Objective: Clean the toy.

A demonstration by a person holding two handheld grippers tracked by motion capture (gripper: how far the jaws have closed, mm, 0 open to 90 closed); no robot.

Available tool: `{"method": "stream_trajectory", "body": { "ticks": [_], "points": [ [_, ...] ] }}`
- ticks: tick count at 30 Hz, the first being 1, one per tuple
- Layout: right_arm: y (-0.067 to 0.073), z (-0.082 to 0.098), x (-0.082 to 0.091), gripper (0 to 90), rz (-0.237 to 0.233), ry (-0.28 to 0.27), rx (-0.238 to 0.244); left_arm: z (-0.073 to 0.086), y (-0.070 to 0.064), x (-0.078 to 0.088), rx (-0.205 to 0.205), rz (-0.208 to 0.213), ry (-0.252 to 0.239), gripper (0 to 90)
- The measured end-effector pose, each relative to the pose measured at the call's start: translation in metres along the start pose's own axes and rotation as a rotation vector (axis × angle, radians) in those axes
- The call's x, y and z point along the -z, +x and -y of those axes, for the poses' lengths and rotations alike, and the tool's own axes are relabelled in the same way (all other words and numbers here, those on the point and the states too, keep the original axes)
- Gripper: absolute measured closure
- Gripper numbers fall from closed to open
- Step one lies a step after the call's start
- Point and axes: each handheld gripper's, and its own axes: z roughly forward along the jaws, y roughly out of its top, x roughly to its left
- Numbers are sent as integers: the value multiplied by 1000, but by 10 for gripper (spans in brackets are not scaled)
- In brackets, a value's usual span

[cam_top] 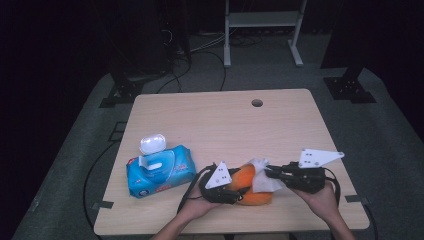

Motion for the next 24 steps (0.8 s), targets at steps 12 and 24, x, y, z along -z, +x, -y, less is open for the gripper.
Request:
{"method": "stream_trajectory", "body": {
  "ticks": [12,24],
  "points": [
    [-2,9,1,828,-10,84,12,-1,10,-1,113,90,13,326],
    [13,-4,-24,832,-60,108,47,0,6,-1,78,63,29,378]
  ]
}}
